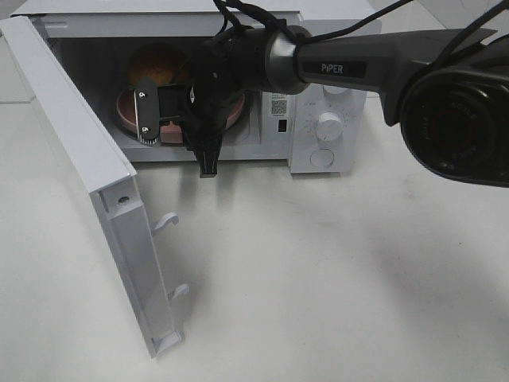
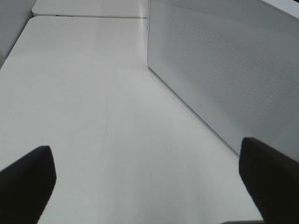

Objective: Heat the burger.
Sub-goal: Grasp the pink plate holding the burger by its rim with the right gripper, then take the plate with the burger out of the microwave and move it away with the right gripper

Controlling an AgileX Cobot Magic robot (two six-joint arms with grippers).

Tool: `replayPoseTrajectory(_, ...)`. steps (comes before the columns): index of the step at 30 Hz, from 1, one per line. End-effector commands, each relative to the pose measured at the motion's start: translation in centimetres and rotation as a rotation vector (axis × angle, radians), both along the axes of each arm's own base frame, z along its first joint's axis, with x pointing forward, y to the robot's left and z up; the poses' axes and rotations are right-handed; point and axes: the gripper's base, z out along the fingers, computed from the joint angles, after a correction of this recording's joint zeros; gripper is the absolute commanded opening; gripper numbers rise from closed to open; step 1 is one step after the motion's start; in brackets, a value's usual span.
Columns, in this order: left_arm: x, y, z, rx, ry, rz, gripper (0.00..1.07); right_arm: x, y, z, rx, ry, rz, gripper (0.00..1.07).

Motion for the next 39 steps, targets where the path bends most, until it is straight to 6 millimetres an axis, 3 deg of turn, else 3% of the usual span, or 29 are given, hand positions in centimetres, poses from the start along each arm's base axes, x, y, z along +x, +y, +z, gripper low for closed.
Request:
replayPoseTrajectory(1, 0.0, 0.0, 0.0, -0.001, -0.017, 0.000, 1.00, 0.7, 0.0, 0.4, 0.030, -0.052, 0.001, 0.00)
replayPoseTrajectory(24, 0.0, 0.0, 0.0, -0.001, -0.017, 0.000, 1.00, -1.4, 1.6, 2.7, 0.040, -0.054, 0.048, 0.00)
replayPoseTrajectory(34, 0.0, 0.0, 0.0, -0.001, -0.017, 0.000, 1.00, -3.3, 0.6, 1.8, -0.102, -0.055, 0.182, 0.00)
replayPoseTrajectory(39, 0.0, 0.0, 0.0, -0.001, -0.017, 0.000, 1.00, -3.8, 0.2, 2.6, -0.083, -0.115, 0.221, 0.00)
